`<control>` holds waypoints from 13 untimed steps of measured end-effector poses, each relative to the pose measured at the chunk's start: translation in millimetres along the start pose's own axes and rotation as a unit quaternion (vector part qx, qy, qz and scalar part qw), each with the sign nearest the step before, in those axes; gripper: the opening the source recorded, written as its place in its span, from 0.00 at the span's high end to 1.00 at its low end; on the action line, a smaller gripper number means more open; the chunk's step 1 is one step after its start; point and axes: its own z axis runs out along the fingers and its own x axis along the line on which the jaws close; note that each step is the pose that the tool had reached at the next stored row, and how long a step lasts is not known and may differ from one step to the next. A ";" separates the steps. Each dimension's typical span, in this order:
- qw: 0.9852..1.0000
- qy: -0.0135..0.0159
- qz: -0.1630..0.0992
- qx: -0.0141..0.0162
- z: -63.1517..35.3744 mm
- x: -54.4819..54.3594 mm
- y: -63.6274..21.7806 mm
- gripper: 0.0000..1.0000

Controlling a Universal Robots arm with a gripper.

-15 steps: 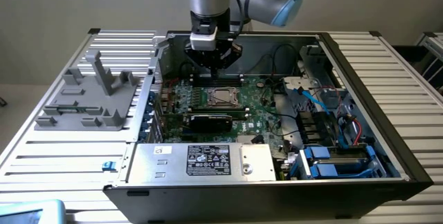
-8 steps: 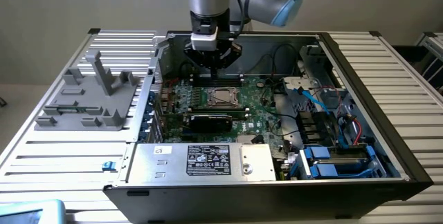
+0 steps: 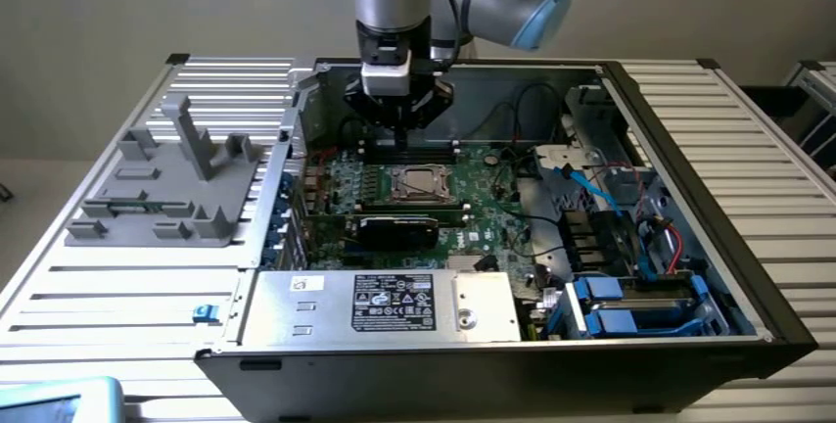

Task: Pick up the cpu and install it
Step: 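Install the second cpu locking lever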

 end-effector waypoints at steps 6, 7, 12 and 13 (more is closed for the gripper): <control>1.000 0.000 0.000 0.000 0.4 -0.4 0.3 0.89; 1.000 0.000 0.000 0.000 0.6 -0.4 0.3 0.89; 1.000 0.000 0.000 0.000 0.7 -0.2 1.7 0.89; 1.000 0.000 0.000 0.000 0.8 -0.2 1.9 0.89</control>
